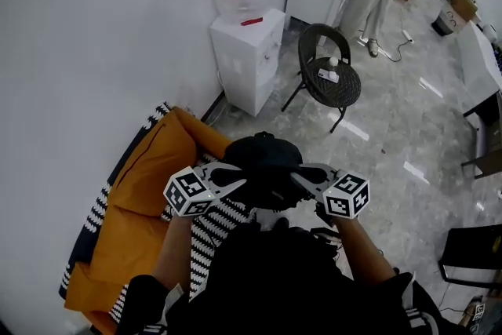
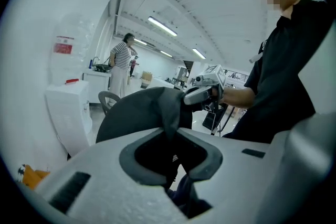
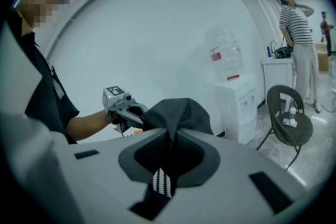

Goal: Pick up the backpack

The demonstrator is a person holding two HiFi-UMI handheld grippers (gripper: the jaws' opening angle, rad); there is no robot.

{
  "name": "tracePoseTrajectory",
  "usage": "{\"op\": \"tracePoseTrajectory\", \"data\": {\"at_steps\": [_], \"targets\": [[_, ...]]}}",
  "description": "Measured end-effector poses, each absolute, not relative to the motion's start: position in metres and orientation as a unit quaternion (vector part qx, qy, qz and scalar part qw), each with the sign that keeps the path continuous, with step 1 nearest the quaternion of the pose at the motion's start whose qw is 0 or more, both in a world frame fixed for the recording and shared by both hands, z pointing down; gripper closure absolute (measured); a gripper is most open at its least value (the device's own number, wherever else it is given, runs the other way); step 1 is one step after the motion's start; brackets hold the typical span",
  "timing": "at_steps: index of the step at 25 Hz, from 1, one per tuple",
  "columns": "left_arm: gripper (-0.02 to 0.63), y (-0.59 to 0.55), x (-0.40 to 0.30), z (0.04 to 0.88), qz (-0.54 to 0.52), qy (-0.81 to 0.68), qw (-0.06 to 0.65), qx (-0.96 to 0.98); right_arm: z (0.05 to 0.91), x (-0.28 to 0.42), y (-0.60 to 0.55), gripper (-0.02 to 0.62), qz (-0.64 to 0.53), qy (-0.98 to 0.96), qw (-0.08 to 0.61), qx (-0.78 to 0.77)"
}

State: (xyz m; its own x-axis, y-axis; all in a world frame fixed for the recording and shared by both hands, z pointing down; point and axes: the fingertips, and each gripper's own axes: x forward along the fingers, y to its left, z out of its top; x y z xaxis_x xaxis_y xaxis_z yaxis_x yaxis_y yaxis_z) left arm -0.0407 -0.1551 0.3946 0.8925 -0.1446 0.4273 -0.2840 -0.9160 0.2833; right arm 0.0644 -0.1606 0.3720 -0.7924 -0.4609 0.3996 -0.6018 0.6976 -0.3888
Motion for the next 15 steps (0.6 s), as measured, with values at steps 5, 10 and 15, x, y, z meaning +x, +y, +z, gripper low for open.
{"op": "tracePoseTrajectory", "data": {"at_steps": [5, 10, 15], "targets": [[0.541, -0.177, -0.028, 0.346, 0.179, -0.117, 0.135, 0.967, 0.320, 0.078, -0.181, 0.548, 0.203, -0.927, 0.113, 0.295], [0.545, -0.199, -0.012, 0.299, 0.157, -0.118, 0.100, 0.975, 0.271, 0.095, -0.200, 0.548, 0.180, -0.935, 0.068, 0.299], [0.545, -0.213, 0.004, 0.256, 0.154, -0.117, 0.061, 0.979, 0.230, 0.112, -0.209, 0.548, 0.152, -0.939, 0.025, 0.309]]}}
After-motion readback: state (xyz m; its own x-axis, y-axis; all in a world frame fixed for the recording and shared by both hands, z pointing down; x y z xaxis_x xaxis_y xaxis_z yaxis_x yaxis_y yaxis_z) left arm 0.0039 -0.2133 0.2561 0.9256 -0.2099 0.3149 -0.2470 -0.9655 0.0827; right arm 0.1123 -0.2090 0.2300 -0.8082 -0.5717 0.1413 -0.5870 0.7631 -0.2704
